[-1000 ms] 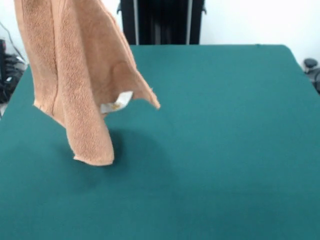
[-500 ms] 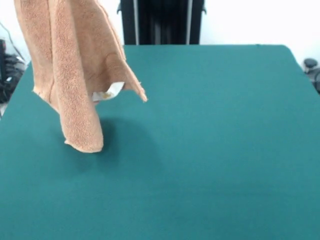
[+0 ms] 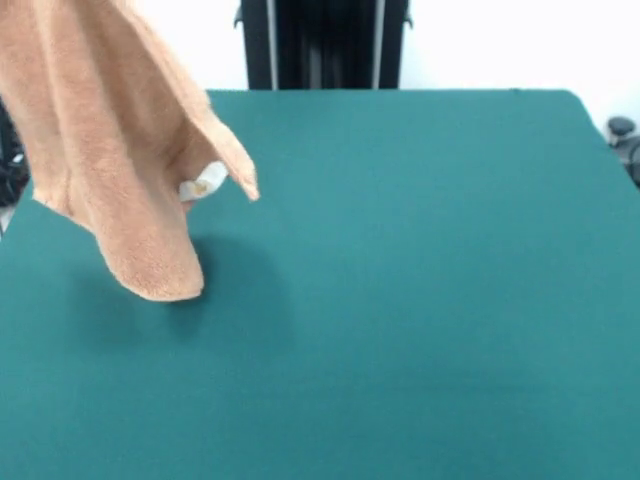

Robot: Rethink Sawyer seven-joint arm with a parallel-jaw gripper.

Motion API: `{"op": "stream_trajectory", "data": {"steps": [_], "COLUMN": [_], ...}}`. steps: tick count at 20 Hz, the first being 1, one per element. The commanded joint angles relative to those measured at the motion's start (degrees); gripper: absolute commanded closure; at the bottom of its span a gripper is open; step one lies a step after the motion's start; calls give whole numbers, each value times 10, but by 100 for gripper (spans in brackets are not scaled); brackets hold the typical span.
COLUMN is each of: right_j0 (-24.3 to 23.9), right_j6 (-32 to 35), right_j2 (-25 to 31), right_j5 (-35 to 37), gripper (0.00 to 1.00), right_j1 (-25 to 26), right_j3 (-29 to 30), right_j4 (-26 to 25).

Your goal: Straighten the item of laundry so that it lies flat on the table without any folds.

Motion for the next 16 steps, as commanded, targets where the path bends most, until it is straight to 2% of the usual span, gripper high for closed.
{"op": "stream_trajectory", "data": {"steps": [1,9,16], "right_j0": [-58,-81,-86], "right_j6": [-146,-151,-154], "right_j2": [94,106,110], "right_j5": [-46,-52,-52], "gripper": [100,100,100], "right_j1": [62,104,111], "right_j3": [-39,-113,-129], "right_j4": [-46,-86,-105]}}
